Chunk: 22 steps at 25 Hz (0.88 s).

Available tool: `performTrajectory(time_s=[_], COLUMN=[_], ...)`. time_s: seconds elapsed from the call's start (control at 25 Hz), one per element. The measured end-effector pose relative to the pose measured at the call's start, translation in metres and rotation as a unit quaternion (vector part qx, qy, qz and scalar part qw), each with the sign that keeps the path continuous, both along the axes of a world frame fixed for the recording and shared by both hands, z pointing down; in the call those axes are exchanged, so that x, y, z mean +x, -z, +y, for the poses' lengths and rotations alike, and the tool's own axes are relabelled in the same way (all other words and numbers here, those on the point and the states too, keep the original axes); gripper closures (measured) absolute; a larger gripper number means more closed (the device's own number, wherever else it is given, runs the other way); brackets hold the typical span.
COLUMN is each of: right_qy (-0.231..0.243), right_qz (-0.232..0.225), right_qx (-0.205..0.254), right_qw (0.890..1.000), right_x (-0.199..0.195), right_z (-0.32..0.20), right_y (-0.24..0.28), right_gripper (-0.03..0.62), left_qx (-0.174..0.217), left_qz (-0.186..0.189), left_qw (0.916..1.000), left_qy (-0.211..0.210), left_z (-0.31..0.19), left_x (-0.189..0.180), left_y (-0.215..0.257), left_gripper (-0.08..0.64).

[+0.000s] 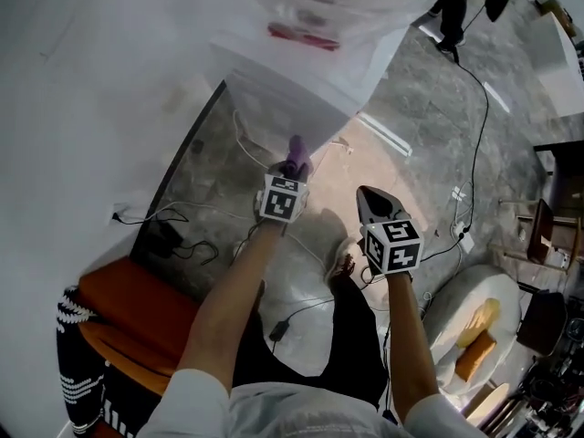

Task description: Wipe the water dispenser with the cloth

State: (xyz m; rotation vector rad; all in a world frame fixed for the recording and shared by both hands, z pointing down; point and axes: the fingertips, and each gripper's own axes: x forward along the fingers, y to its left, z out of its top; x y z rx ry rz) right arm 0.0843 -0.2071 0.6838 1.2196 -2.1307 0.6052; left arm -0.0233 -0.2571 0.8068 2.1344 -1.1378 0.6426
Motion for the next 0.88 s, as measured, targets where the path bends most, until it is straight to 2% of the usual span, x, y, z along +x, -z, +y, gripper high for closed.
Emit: performTrajectory(time_s=[0.24, 0.48, 0.6, 0.72, 0.88], right_qy=[0.043, 0.084, 0.093, 0.087, 0.096], right_qz=[-0.002, -0.026, -0.021, -0.032, -0.043], right_qx=[-0.014, -0.031, -0.04, -0.061, -0.082], right_qw=[0.999, 0.996, 0.995, 0.994, 0.991], right_x=[-0.059, -0.127, -0.146, -0.159, -0.169], right_z=[-0.017, -0.042, -0.056, -0.064, -0.065], right_y=[-0.05, -0.122, -0.161, -0.204, -0.256], right_gripper=[0.584, 0.583, 0.583, 0.583, 0.584], left_qx=[-0.015, -0.029, -0.031, -0.026, -0.046], left_qz=[-0.021, -0.018, -0.008, -0.013, -0.012], left_qw=[0.9974, 0.9906, 0.9878, 0.9864, 0.9847], left_qy=[0.067, 0.133, 0.153, 0.162, 0.168], left_z=[-0.006, -0.021, -0.03, -0.038, -0.055], left_x=[-0.087, -0.148, -0.166, -0.181, -0.181], left_y=[-0.045, -0.104, -0.14, -0.18, -0.232], left_gripper=[0.506, 0.506, 0.506, 0.506, 0.506])
